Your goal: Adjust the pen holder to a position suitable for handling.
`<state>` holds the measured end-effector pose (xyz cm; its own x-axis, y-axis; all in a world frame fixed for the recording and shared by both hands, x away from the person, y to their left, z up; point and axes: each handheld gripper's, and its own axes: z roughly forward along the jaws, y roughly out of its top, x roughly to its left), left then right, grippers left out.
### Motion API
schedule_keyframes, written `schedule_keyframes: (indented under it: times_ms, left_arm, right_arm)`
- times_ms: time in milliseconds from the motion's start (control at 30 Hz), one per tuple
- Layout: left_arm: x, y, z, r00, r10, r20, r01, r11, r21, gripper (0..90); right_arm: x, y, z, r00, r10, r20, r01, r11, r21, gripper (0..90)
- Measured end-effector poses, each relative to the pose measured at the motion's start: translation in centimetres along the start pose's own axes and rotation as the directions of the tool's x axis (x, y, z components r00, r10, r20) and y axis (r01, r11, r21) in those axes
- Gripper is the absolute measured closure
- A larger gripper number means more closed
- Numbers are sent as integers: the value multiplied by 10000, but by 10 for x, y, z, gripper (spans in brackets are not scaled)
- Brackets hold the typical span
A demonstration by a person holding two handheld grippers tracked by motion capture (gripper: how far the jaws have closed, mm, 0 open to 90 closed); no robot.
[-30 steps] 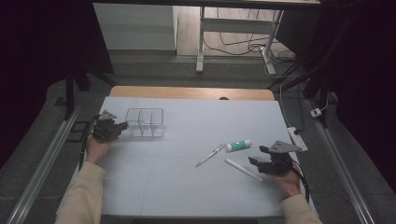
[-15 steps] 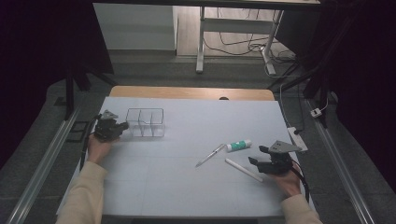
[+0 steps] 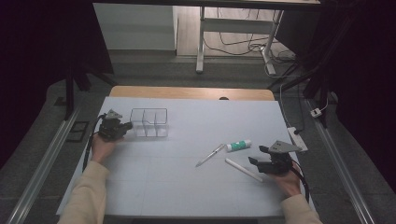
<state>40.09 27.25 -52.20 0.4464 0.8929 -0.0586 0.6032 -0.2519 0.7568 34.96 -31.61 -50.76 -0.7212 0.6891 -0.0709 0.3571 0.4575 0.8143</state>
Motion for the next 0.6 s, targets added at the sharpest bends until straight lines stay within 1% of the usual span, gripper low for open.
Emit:
schedule_keyframes:
  times_ms: [133,167,233,333,367,600]
  left_arm:
    - [-3,4,4,9999,96,57,-96,10000,-13,893]
    - [-4,4,5,9999,106,80,-106,9999,1,893]
    - [-6,6,7,9998,146,121,-146,9999,31,892]
    - [-9,8,9,9996,219,163,-220,9997,52,893]
    - [-9,9,9,9995,261,186,-262,9996,67,893]
    - [-16,14,14,9990,336,286,-339,9994,85,893]
  right_arm:
    - [0,0,1,10000,33,-49,-34,10000,-56,303]
    - [0,0,0,10000,18,38,-18,10000,-20,303]
    - [0,0,1,10000,27,-15,-27,10000,-37,304]
    - [0,0,0,10000,28,62,-27,10000,-19,303]
    - [0,0,0,10000,41,0,-41,10000,-45,304]
    - [0,0,1,10000,29,4,-29,10000,-36,303]
